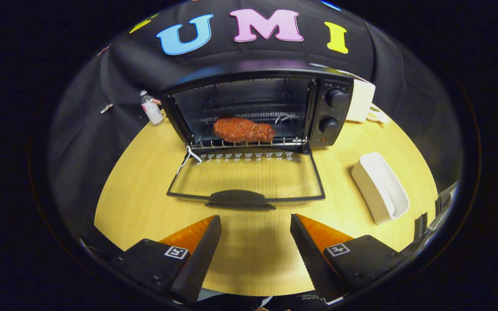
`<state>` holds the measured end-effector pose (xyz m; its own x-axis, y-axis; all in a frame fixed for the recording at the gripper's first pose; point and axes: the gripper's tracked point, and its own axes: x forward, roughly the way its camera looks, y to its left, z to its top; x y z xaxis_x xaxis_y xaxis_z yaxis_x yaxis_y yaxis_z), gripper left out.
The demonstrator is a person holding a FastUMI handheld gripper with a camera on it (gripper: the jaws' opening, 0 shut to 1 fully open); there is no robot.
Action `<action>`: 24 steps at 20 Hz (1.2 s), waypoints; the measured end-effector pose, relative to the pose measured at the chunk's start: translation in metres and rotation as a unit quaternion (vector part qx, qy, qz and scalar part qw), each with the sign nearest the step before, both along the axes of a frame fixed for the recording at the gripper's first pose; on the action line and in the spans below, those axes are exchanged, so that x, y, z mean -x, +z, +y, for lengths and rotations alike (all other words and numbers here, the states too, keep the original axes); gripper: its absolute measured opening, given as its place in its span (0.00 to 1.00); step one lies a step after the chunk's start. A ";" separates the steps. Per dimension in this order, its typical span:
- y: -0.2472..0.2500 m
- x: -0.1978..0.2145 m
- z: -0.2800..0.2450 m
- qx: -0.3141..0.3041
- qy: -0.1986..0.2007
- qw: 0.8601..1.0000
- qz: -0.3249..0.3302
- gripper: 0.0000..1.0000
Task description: Open the toaster oven, put the food inside, and close the toaster oven door.
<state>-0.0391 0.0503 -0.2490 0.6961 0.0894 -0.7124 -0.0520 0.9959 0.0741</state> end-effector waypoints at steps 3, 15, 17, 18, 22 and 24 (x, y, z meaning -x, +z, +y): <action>-0.017 -0.003 0.008 0.024 0.013 1.000 0.015 0.99; -0.051 -0.034 0.025 0.022 -0.046 0.997 0.051 0.99; -0.052 -0.036 0.025 0.044 -0.036 0.997 0.051 0.98; -0.054 -0.035 0.027 0.050 -0.029 0.997 0.051 0.99; -0.047 -0.035 0.032 0.024 -0.038 0.997 0.056 0.99; -0.043 -0.034 0.032 0.028 -0.031 0.998 0.051 0.99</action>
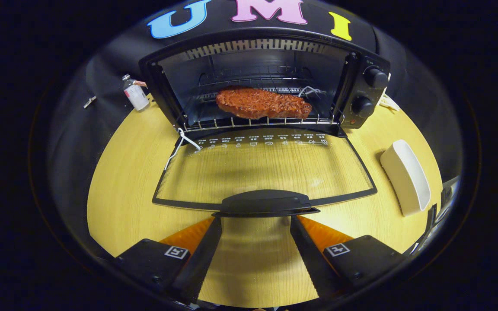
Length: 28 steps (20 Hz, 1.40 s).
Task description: Open the toaster oven, put the food inside, and close the toaster oven door.
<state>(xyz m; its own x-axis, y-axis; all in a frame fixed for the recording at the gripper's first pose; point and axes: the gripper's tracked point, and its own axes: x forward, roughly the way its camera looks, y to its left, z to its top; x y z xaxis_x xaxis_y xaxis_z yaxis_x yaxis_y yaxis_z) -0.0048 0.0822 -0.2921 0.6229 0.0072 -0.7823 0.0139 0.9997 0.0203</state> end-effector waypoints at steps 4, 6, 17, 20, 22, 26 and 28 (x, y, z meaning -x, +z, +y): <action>0.011 0.002 0.001 -0.013 0.002 1.000 -0.014 0.98; 0.020 0.002 0.003 -0.024 0.007 0.999 -0.029 0.98; 0.133 -0.040 0.007 -0.022 0.050 0.981 -0.186 0.99; 0.143 -0.043 0.008 -0.034 0.056 0.978 -0.200 0.98; 0.155 -0.035 0.007 -0.029 0.069 0.974 -0.214 0.99; 0.186 -0.012 -0.002 -0.034 0.084 0.964 -0.250 0.98; 0.201 -0.004 -0.009 -0.034 0.089 0.960 -0.263 0.98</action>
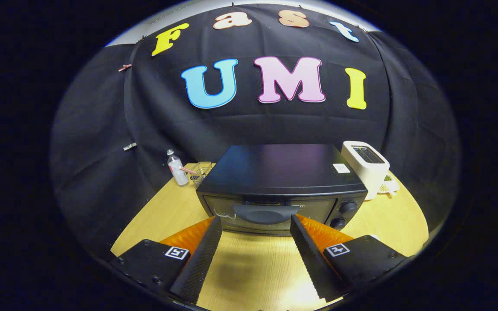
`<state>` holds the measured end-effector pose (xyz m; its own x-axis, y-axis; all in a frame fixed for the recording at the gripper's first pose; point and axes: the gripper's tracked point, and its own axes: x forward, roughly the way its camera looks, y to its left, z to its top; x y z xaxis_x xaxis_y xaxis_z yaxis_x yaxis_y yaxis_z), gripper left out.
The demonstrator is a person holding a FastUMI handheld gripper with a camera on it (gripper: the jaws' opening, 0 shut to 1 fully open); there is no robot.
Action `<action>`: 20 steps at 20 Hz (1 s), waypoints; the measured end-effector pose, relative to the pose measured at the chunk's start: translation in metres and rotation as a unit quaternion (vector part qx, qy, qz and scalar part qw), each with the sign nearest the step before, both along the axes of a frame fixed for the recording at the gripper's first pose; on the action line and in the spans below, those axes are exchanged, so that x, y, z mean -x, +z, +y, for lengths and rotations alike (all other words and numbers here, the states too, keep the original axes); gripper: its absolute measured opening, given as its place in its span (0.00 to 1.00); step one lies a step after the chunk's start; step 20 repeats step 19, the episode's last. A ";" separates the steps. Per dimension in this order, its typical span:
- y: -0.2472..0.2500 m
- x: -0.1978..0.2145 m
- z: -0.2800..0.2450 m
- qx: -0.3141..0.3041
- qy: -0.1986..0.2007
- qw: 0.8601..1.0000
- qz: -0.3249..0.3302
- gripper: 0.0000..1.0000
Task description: Open the toaster oven, put the food inside, and close the toaster oven door.
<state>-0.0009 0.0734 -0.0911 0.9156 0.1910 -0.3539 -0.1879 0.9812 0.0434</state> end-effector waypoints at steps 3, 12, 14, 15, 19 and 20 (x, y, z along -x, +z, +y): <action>0.034 0.014 -0.016 -0.003 0.003 0.999 -0.035 0.98; 0.137 0.039 -0.088 -0.004 -0.042 0.989 -0.139 0.98; 0.147 0.044 -0.100 0.000 -0.058 0.985 -0.160 0.98; 0.145 0.044 -0.100 -0.003 -0.058 0.986 -0.156 0.98; 0.142 0.040 -0.095 -0.016 -0.053 0.988 -0.144 0.98; 0.142 0.040 -0.095 -0.016 -0.053 0.988 -0.144 0.98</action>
